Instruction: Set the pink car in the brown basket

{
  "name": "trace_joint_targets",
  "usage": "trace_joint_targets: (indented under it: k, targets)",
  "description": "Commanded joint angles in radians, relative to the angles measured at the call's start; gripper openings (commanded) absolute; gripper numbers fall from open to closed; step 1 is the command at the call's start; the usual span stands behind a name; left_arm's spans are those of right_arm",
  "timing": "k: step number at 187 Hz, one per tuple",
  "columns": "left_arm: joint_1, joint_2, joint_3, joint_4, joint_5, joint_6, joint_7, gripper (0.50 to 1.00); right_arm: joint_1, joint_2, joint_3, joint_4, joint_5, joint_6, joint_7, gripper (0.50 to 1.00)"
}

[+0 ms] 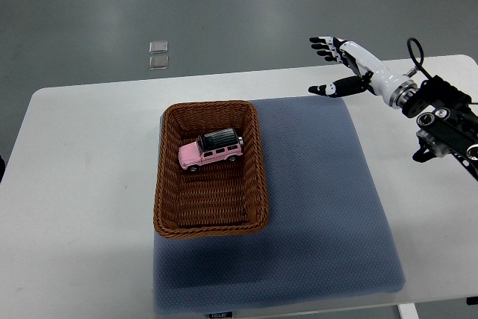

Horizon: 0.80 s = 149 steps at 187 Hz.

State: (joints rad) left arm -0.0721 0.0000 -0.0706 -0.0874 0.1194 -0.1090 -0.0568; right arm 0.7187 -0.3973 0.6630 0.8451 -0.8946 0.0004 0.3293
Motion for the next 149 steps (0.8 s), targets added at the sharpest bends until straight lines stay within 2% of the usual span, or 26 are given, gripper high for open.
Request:
trace_joint_targets:
  k: [1, 57, 149]
  targets:
    - [0.000, 0.000, 0.002, 0.000, 0.000, 0.000, 0.000, 1.000, -0.042, -0.008, 0.004, -0.014, 0.166, -0.049, -0.009, 0.887]
    - [0.000, 0.000, 0.000, -0.002, 0.000, 0.000, 0.000, 1.000, -0.111, -0.022, 0.006, -0.015, 0.574, -0.066, -0.009, 0.889]
    - [0.000, 0.000, 0.000, -0.002, -0.001, 0.000, -0.002, 1.000, -0.122, -0.008, 0.036, -0.015, 0.661, -0.062, 0.001, 0.913]
